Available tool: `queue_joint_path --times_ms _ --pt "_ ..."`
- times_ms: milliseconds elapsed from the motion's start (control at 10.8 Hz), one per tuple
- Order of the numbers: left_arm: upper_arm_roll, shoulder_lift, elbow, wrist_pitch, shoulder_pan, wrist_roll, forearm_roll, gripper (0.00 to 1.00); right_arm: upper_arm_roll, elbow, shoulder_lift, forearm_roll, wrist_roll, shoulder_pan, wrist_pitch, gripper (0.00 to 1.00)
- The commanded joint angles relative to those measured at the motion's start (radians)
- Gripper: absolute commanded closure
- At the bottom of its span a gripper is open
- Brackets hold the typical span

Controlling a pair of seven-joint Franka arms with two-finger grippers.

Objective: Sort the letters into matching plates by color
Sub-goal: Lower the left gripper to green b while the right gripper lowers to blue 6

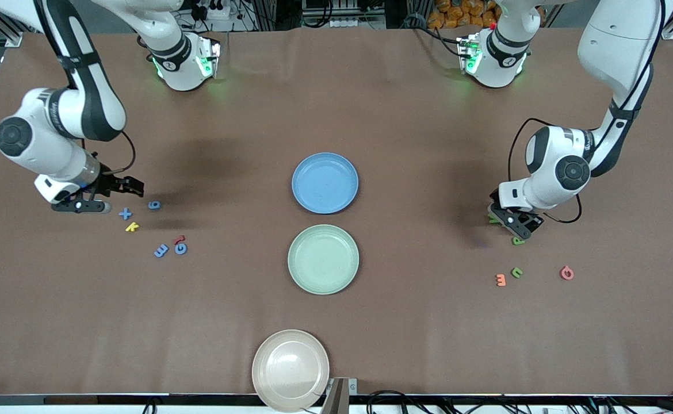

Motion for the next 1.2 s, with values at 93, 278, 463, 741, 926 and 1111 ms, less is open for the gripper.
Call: queue_joint_path --times_ms 93,278,463,741,926,1111 --pt "0.000 0.012 0.021 0.007 0.007 -0.002 0.019 0.00 0.004 -0.041 0.071 0.005 -0.002 0.020 0.114 0.00" --pt "0.000 0.025 0.019 0.041 0.012 -0.001 0.020 0.00 0.004 -0.041 0.095 0.001 -0.002 0.030 0.134 0.00" --pt "0.000 0.033 0.018 0.048 0.012 -0.001 0.020 0.00 0.004 -0.041 0.129 -0.002 -0.004 0.029 0.176 0.00" --pt "-0.001 0.085 0.013 0.139 0.010 -0.007 0.011 0.00 0.003 -0.040 0.158 -0.008 -0.027 0.030 0.200 0.00" --pt "-0.007 0.114 0.021 0.191 -0.002 -0.050 0.009 0.00 0.003 -0.041 0.175 -0.008 -0.074 0.008 0.228 0.16" --pt "-0.027 0.118 0.023 0.193 0.003 -0.059 0.009 0.00 0.003 -0.043 0.175 -0.008 -0.074 0.009 0.225 0.24"
